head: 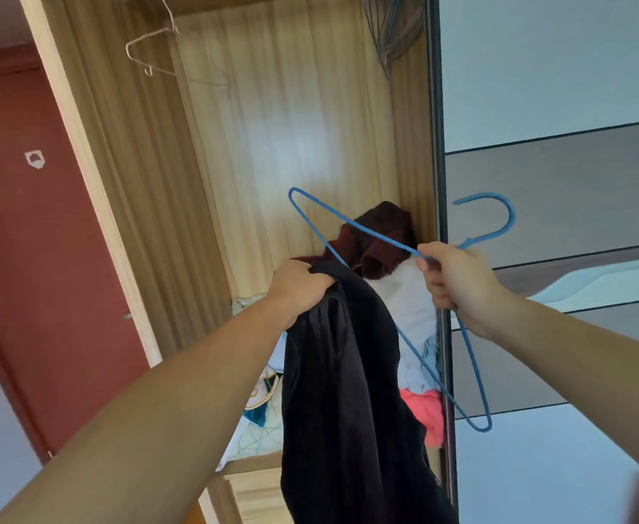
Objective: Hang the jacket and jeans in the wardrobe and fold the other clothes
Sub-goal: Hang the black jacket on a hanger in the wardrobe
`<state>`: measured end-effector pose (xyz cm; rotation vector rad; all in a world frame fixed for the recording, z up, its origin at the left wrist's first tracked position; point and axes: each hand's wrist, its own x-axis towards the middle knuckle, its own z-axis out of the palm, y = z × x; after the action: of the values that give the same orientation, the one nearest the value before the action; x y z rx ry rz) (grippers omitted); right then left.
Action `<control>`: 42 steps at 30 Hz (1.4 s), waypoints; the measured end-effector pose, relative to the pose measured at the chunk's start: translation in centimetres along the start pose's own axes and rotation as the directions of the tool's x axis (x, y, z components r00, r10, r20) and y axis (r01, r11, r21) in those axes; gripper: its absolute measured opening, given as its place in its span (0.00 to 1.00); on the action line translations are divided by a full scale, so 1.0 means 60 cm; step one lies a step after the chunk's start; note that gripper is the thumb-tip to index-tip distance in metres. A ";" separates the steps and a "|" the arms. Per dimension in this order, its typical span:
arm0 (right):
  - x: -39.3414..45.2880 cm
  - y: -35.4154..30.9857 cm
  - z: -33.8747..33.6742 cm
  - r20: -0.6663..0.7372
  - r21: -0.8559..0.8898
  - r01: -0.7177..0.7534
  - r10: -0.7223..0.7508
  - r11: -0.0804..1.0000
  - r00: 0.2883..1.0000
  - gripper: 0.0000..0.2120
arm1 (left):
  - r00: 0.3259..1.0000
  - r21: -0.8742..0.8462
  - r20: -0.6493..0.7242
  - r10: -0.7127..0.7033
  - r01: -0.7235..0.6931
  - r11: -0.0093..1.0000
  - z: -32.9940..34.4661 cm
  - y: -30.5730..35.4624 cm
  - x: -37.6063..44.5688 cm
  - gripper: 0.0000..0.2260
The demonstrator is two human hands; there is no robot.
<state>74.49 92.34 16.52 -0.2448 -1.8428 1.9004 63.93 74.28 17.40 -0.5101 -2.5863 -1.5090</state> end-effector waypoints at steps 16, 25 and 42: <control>-0.049 0.107 -0.053 0.028 -0.018 -0.105 0.106 0.994 0.994 0.25 | 0.993 -0.049 -0.089 -0.083 0.079 0.996 -0.065 0.007 0.011 0.07; -0.075 0.104 -0.031 -0.038 -0.436 -0.022 0.006 0.900 0.999 0.26 | 0.989 0.178 -0.117 0.087 -0.066 0.982 -0.103 0.024 -0.002 0.10; -0.077 -0.001 0.098 0.039 -0.227 -0.013 0.022 0.974 0.999 0.18 | 0.931 0.427 0.174 0.319 -0.364 0.828 -0.084 0.052 -0.051 0.09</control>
<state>75.88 85.01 16.13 -0.2995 -2.0937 1.7166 67.44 70.62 21.72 -0.9373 -2.6041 -0.7483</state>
